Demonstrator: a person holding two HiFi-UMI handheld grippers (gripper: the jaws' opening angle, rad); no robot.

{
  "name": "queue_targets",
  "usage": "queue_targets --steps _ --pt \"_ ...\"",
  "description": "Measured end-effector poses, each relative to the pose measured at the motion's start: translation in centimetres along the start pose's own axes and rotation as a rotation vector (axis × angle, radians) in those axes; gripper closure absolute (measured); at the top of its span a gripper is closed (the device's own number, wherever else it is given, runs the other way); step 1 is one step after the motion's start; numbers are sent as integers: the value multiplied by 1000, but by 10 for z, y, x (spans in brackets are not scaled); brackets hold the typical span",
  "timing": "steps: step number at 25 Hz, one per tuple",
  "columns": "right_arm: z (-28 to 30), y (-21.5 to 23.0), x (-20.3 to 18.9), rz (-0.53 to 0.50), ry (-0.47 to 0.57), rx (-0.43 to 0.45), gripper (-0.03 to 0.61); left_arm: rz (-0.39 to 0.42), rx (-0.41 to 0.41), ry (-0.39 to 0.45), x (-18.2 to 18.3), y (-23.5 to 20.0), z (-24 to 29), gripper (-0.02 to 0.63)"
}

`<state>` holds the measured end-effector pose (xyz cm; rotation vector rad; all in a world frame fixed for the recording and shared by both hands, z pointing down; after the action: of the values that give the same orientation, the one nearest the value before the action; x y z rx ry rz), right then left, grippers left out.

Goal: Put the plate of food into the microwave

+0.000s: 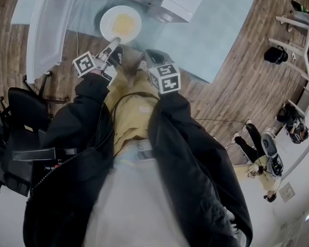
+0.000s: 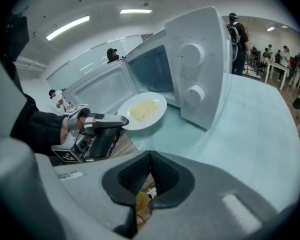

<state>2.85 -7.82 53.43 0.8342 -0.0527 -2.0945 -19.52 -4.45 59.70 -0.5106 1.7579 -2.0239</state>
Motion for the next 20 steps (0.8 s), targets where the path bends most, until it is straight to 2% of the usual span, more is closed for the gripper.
queue_targets --steps 11,20 --pt "12 18 18 53 -24 -12 578 1 -37 112 62 9 39 598" --pt "14 30 23 88 -23 -25 578 12 -72 163 106 13 70 592"
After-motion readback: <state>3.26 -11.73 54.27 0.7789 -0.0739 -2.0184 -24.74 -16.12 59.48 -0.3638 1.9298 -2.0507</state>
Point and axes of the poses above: the fingertips, and each gripper's own axes: z forward along the fingers, y to its right, x out of its top, the point moved 10 cm from there along -z, backward along the fingers, and after that the axes turned 3 degrees about z, right-handed, at the moved point
